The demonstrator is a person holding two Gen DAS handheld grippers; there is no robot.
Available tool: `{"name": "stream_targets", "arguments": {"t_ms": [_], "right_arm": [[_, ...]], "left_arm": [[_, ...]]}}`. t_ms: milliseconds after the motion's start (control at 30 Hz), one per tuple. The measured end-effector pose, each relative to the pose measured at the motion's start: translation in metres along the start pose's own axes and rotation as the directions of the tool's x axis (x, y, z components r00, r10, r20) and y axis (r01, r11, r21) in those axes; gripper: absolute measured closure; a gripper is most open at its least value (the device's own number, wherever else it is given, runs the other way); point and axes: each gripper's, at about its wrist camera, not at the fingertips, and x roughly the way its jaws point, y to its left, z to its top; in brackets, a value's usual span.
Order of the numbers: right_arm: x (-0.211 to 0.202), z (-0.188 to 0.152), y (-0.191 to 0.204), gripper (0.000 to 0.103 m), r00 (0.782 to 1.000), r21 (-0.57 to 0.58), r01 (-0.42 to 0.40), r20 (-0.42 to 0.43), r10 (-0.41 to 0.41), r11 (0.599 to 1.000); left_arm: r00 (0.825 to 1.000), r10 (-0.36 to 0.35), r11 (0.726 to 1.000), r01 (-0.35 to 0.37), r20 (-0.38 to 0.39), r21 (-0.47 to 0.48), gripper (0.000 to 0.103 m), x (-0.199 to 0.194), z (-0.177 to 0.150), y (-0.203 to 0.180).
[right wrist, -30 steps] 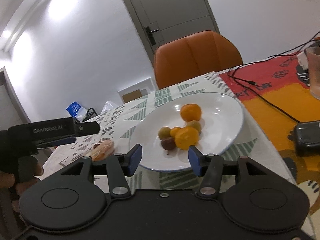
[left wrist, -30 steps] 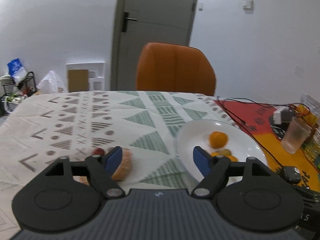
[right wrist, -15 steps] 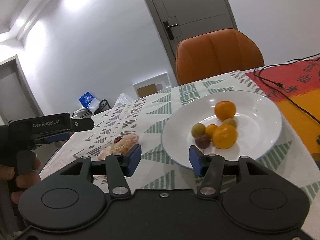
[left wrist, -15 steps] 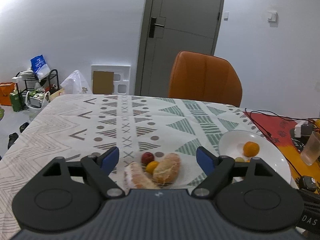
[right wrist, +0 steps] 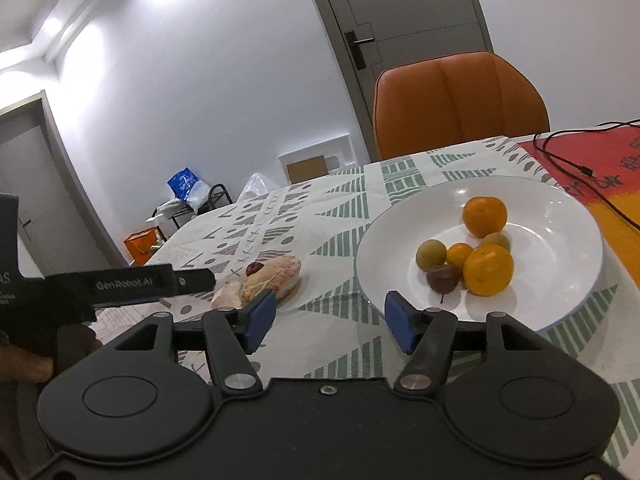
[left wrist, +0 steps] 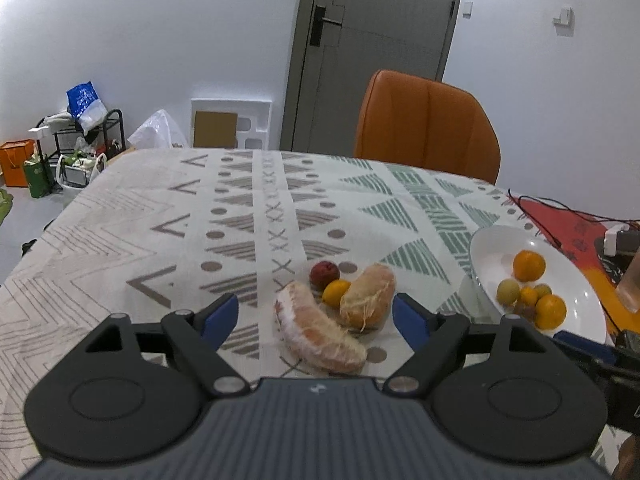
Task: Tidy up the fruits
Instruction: 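Move both open tools back from the plate to the peeled pomelo pieces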
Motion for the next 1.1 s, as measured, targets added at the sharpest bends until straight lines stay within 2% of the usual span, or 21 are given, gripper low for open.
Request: {"name": "stream_targets", "arguments": {"t_ms": [233, 500, 633, 900, 967, 1100], "right_arm": [[0.005, -0.001, 0.003, 0.027, 0.999, -0.014, -0.039, -0.019, 0.039, 0.999], [0.001, 0.002, 0.0, 0.017, 1.0, -0.018, -0.014, 0.002, 0.014, 1.0], [0.002, 0.002, -0.002, 0.017, 1.0, -0.014, -0.004, -0.002, 0.004, 1.0], [0.004, 0.004, -0.001, 0.017, 1.0, -0.023, 0.005, -0.01, -0.005, 1.0], [0.005, 0.004, 0.0, 0.017, 1.0, -0.024, 0.003, -0.011, -0.003, 1.0], [0.011, 0.004, 0.005, 0.017, 1.0, -0.03, 0.0, -0.017, 0.0, 1.0]], "left_arm": [[0.999, -0.004, 1.0, 0.004, -0.035, -0.003, 0.02, 0.012, -0.009, 0.002], [0.997, -0.014, 1.0, 0.015, -0.074, 0.005, 0.02, 0.029, -0.017, -0.006], [0.996, -0.005, 1.0, 0.006, -0.087, 0.017, 0.02, 0.036, -0.022, -0.008], [0.994, 0.061, 0.997, -0.057, -0.09, 0.051, 0.02, 0.048, -0.022, -0.013], [0.991, 0.097, 0.993, -0.089, -0.091, 0.081, 0.02, 0.049, -0.024, -0.014], [0.989, 0.111, 0.99, -0.101, -0.098, 0.095, 0.02, 0.045, -0.024, -0.008]]}}
